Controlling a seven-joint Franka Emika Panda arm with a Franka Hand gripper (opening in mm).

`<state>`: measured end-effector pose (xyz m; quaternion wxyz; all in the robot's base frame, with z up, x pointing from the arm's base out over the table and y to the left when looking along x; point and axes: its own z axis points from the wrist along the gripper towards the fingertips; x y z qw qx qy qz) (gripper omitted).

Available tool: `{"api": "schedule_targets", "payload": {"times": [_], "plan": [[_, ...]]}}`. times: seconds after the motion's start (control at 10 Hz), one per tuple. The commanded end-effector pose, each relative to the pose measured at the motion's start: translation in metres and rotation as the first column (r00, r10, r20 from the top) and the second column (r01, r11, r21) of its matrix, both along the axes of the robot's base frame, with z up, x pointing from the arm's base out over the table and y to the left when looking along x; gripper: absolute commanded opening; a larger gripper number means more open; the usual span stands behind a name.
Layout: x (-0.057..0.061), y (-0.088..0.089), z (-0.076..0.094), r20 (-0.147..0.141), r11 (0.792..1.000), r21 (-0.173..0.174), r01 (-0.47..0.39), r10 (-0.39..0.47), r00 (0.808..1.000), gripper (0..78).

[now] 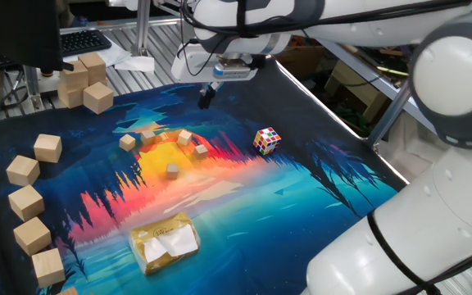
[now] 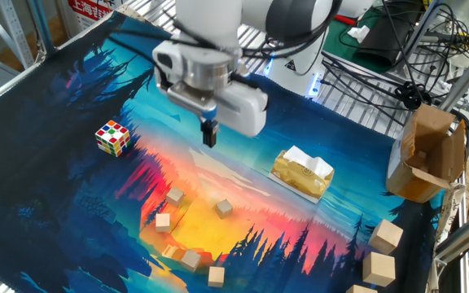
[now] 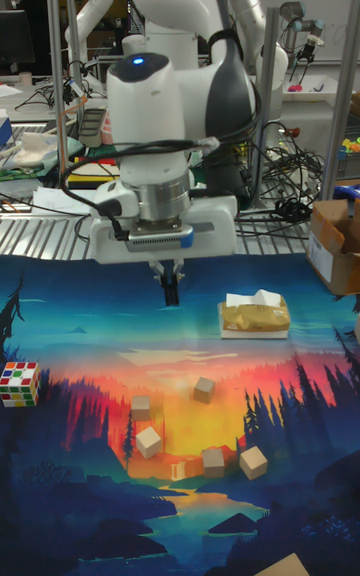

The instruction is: Stack the blocks in a vertical line of five

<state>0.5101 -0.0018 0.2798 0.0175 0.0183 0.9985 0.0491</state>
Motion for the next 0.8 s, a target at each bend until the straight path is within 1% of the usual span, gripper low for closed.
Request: {"api": "schedule_targets", "payload": {"times": [0.1, 0.2, 0.3, 0.4, 0.5, 0.7, 0.8], "plan": [[0.010, -0.002, -0.008, 0.005, 1.000, -0.002, -0.004, 0.004, 1.000, 0.0], [0.013, -0.002, -0.012, 0.004, 1.000, -0.003, -0.003, 0.003, 1.000, 0.0], [0.014, -0.003, -0.013, 0.003, 1.000, -0.002, -0.002, 0.002, 1.000, 0.0], [0.018, -0.003, -0.018, 0.002, 1.000, -0.002, 0.002, -0.002, 1.000, 0.0], [0.021, -0.003, -0.019, 0.004, 1.000, -0.004, 0.000, 0.000, 1.000, 0.0], [0.025, -0.003, -0.019, 0.006, 1.000, -0.018, -0.009, 0.009, 1.000, 0.0], [0.026, -0.003, -0.018, 0.004, 0.999, -0.038, -0.009, 0.009, 1.000, 0.0]]}}
